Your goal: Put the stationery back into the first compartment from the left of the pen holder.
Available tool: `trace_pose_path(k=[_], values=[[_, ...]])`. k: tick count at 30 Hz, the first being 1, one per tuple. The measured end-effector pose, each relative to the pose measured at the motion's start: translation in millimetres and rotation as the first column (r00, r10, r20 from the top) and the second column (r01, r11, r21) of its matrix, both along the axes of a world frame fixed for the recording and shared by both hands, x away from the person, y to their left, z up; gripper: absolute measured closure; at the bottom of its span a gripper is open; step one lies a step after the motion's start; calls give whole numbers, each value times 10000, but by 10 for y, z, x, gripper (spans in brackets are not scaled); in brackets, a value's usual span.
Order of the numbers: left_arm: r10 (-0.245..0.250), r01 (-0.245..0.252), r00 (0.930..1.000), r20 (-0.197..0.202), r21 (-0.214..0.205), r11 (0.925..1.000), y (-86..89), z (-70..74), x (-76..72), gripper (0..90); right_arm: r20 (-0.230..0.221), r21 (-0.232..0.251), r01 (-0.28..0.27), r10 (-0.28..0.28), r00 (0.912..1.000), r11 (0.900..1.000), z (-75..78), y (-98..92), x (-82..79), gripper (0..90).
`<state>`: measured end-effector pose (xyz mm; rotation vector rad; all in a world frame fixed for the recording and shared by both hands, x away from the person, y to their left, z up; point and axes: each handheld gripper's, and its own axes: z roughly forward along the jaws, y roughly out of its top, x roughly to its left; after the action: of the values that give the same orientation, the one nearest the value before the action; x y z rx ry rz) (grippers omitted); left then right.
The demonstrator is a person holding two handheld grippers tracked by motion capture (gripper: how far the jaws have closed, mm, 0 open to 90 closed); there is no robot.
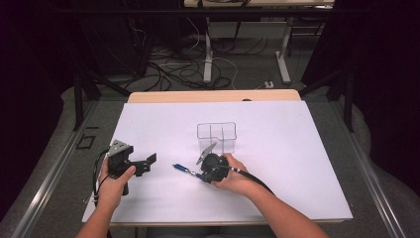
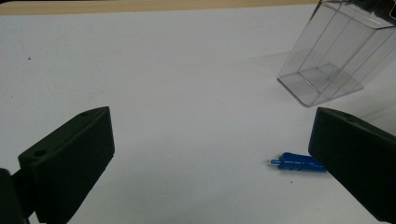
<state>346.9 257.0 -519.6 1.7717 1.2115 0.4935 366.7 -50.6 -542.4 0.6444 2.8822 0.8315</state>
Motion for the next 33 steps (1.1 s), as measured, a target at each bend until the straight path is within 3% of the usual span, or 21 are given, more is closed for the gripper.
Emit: trace_pose_path(k=[9, 22, 33], values=[[-17, 17, 10000, 42, 3, 10000, -2, -1, 3, 3, 64, -132, -57, 58, 10000, 9999, 13, 0, -5, 805], [-65, 65, 10000, 30, -19, 10000, -13, 5, -1, 3, -58, 153, -161, 162, 9999, 9998, 101, -60, -20, 806], [-320, 317, 9994, 107, 272, 9991, -72, 23, -15, 3, -306, 288, -102, 111, 9995, 9995, 339, -264, -71, 806]])
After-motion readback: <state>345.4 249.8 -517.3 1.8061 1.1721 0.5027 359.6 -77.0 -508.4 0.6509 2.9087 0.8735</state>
